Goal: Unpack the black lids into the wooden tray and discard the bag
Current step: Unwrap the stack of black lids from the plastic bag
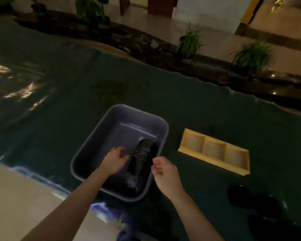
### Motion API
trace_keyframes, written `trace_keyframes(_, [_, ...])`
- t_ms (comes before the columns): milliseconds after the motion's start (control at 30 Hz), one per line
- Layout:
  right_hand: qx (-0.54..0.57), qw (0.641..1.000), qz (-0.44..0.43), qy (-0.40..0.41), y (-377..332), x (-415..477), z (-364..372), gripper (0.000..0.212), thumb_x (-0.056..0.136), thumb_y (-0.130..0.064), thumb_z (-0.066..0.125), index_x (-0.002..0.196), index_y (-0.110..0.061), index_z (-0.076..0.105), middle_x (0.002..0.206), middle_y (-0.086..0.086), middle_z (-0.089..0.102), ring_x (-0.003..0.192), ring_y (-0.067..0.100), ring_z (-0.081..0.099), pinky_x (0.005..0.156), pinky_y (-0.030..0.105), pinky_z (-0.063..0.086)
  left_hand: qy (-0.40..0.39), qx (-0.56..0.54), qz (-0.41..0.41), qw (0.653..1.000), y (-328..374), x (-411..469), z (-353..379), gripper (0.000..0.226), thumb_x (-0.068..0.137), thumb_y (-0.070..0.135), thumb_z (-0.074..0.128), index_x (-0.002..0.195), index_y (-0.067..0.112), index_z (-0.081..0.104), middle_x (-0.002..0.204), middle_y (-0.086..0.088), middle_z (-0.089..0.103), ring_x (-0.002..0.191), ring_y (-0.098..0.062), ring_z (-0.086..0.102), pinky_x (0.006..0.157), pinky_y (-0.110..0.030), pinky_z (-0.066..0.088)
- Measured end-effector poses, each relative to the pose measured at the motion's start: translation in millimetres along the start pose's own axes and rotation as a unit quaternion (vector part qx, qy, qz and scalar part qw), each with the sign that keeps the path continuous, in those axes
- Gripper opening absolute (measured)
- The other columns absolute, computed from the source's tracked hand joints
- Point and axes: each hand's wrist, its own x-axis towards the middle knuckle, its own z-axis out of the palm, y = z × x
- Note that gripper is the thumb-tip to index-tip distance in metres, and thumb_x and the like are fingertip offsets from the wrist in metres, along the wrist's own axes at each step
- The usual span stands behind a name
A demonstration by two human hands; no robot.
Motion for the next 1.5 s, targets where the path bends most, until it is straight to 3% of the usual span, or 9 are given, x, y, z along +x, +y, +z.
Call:
trace_keyframes(100, [0.029,0.999,0.045,-0.01,-11,15,26,0.048,0.099,-0.019,0.063,0.145,-0.012,0.053,0.143,0.005,0.061,0.13,0.018,0.059,0.111,0.034,0.047,-0.068,-0.074,-0.039,0.994,-1,19,14,0.059,0.101,0.038,0.059,0.15,0.006,0.047,0.155,-0.018,0.047,0.143,-0.033,0.045,0.119,-0.04,0.033])
trace_keyframes(267, [0.119,0.977,0.164,-0.065,-31,45,63,0.065,0.091,-0.022,0.069,0.149,-0.024,0.039,0.154,0.008,0.047,0.139,0.027,0.049,0.113,0.04,0.043,-0.122,-0.292,-0.117,0.941,8,36,35,0.037,0.106,0.033,0.05,0.124,0.007,0.069,0.129,-0.018,0.07,0.115,-0.028,0.066,0.107,-0.04,0.048])
trace_keyframes(433, [0.081,0.966,0.233,-0.072,-34,61,83,0.097,0.093,-0.026,0.067,0.164,-0.021,0.001,0.171,0.012,0.004,0.155,0.032,0.02,0.123,0.048,0.029,-0.169,-0.401,-0.167,0.885,10,50,39,0.041,0.105,0.038,0.051,0.119,0.005,0.071,0.121,-0.018,0.073,0.112,-0.029,0.069,0.107,-0.04,0.05])
trace_keyframes(600, [0.054,0.968,0.235,-0.066,-36,61,87,0.098,0.091,-0.027,0.068,0.164,-0.02,0.003,0.171,0.012,0.006,0.154,0.033,0.019,0.123,0.05,0.027,-0.204,-0.485,-0.245,0.814,2,59,38,0.05,0.102,0.05,0.048,0.109,0.01,0.077,0.109,-0.016,0.079,0.106,-0.029,0.072,0.089,-0.038,0.055])
trace_keyframes(800, [0.054,0.978,0.198,-0.044,-39,56,89,0.101,0.089,-0.039,0.073,0.163,-0.021,0.008,0.169,0.009,0.013,0.154,0.029,0.019,0.124,0.046,0.025,-0.208,-0.526,-0.222,0.794,-2,49,22,0.053,0.098,0.058,0.052,0.106,0.014,0.08,0.106,-0.011,0.081,0.089,-0.021,0.079,0.077,-0.033,0.053])
trace_keyframes(967, [0.085,0.984,0.155,0.007,-43,45,92,0.11,0.08,-0.051,0.079,0.162,-0.023,0.011,0.166,0.003,0.02,0.153,0.022,0.022,0.125,0.042,0.025,-0.198,-0.64,-0.192,0.717,5,29,4,0.065,0.106,0.056,0.03,0.121,0.008,0.071,0.113,-0.019,0.077,0.107,-0.031,0.072,0.088,-0.04,0.051])
trace_keyframes(1167, [0.163,0.98,0.09,0.074,-50,20,75,0.112,0.077,-0.045,0.085,0.161,-0.021,0.014,0.16,0.0,0.035,0.147,0.014,0.038,0.121,0.042,0.035,-0.114,-0.595,-0.076,0.792,22,-10,-19,0.019,0.106,0.018,0.046,0.101,0.015,0.065,0.094,-0.008,0.072,0.077,-0.014,0.073,0.072,-0.031,0.055])
trace_keyframes(1333, [0.233,0.964,0.066,0.11,-53,-10,38,0.107,0.071,-0.057,0.082,0.154,-0.041,0.017,0.15,-0.011,0.045,0.136,0.003,0.049,0.114,0.037,0.045,-0.137,-0.57,0.031,0.809,47,-43,-28,0.011,0.096,0.02,0.067,0.102,0.028,0.071,0.105,0.0,0.076,0.095,-0.018,0.074,0.083,-0.035,0.057])
trace_keyframes(1500, [0.323,0.937,0.066,0.117,-33,-46,-15,0.089,0.069,-0.05,0.086,0.142,-0.055,0.035,0.129,-0.029,0.061,0.118,-0.006,0.062,0.093,0.026,0.057,-0.168,-0.522,0.072,0.833,86,-77,-20,0.059,0.067,0.036,0.093,0.12,0.03,0.067,0.114,0.001,0.074,0.106,-0.017,0.074,0.088,-0.03,0.058])
